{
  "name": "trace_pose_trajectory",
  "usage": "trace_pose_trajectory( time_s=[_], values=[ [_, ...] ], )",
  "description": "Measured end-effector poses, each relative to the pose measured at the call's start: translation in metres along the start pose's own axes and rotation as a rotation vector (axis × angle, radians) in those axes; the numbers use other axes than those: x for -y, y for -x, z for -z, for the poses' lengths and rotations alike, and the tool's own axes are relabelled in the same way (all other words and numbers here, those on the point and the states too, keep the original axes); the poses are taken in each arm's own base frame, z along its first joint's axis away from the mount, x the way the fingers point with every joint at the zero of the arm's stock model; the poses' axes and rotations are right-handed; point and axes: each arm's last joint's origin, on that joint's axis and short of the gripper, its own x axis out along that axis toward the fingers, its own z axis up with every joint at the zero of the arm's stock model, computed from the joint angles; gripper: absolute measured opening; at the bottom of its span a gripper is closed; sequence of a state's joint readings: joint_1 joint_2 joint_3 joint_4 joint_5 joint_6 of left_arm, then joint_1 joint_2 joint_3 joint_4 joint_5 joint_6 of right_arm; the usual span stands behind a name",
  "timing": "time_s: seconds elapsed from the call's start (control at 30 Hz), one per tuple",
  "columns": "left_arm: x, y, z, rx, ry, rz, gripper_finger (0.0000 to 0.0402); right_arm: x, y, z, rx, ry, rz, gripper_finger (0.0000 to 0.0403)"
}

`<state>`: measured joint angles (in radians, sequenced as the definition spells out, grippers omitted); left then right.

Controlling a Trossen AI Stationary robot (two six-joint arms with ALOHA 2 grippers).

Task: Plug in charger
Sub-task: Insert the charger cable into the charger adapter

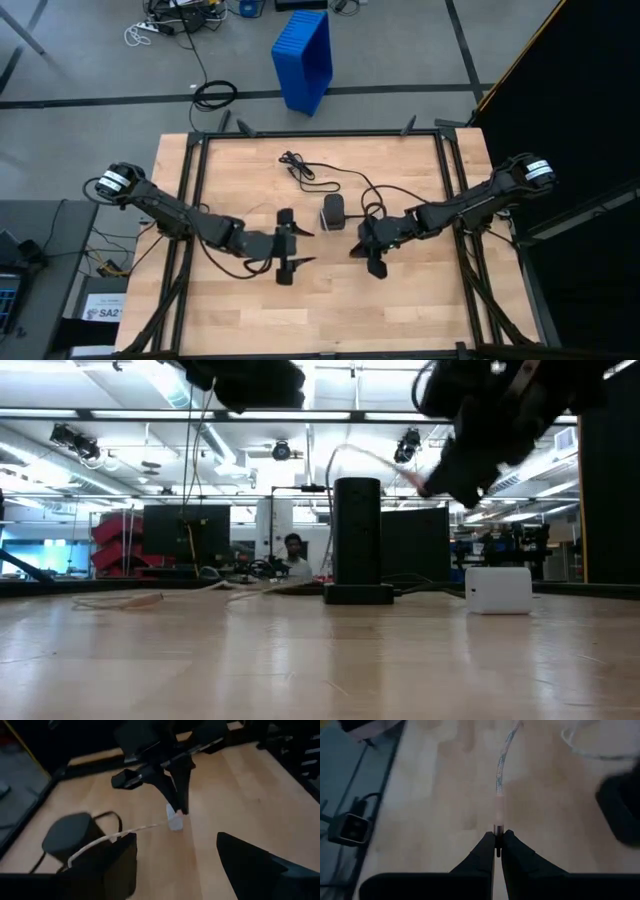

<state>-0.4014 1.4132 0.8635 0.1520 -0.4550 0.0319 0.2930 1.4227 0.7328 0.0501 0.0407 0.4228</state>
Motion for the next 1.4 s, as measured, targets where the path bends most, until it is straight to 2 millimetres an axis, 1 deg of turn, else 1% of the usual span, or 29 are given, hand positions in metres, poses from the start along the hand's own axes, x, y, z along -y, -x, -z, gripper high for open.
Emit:
trace_pose_trajectory(
  time_s=[0.1, 0.17, 0.3, 0.37, 0.5, 0.6, 0.73, 0.8, 0.9, 1.0, 1.23, 1.4],
  values=[
    [0.000, 0.000, -0.001, 0.009, -0.008, 0.005, 0.0257, -0.012, 0.004, -0.015, 0.025, 0.041, 0.018, 0.0000],
    [0.001, 0.000, -0.001, 0.009, -0.004, 0.009, 0.0257, -0.015, 0.006, -0.022, 0.043, 0.061, 0.030, 0.0000],
    [0.004, 0.002, -0.001, 0.016, -0.012, 0.021, 0.0257, -0.015, 0.006, -0.028, 0.060, 0.071, 0.039, 0.0000],
    [0.006, 0.002, -0.002, 0.021, -0.012, 0.030, 0.0257, -0.011, -0.001, -0.026, 0.045, 0.068, 0.051, 0.0000],
    [0.006, 0.002, -0.002, 0.022, -0.012, 0.030, 0.0257, -0.006, -0.033, -0.017, -0.051, 0.066, 0.067, 0.0000],
    [0.007, 0.000, 0.001, 0.004, -0.017, 0.030, 0.0257, -0.010, -0.055, -0.020, -0.099, 0.086, 0.052, 0.0000],
    [0.012, -0.008, 0.014, -0.075, -0.005, 0.045, 0.0257, -0.018, -0.071, -0.034, -0.116, 0.125, 0.038, 0.0000],
    [0.015, -0.014, 0.023, -0.127, -0.005, 0.076, 0.0257, -0.022, -0.074, -0.043, -0.110, 0.143, 0.034, 0.0000],
    [0.020, -0.021, 0.033, -0.175, 0.002, 0.104, 0.0257, -0.025, -0.073, -0.053, -0.108, 0.161, 0.035, 0.0000],
    [0.022, -0.025, 0.037, -0.194, -0.005, 0.103, 0.0257, -0.025, -0.072, -0.059, -0.098, 0.165, 0.034, 0.0000],
    [0.021, -0.025, 0.038, -0.195, -0.009, 0.067, 0.0253, -0.024, -0.072, -0.060, -0.101, 0.167, 0.039, 0.0001],
    [0.017, -0.027, 0.038, -0.201, 0.021, 0.055, 0.0225, -0.024, -0.072, -0.060, -0.100, 0.167, 0.040, 0.0000]
  ],
)
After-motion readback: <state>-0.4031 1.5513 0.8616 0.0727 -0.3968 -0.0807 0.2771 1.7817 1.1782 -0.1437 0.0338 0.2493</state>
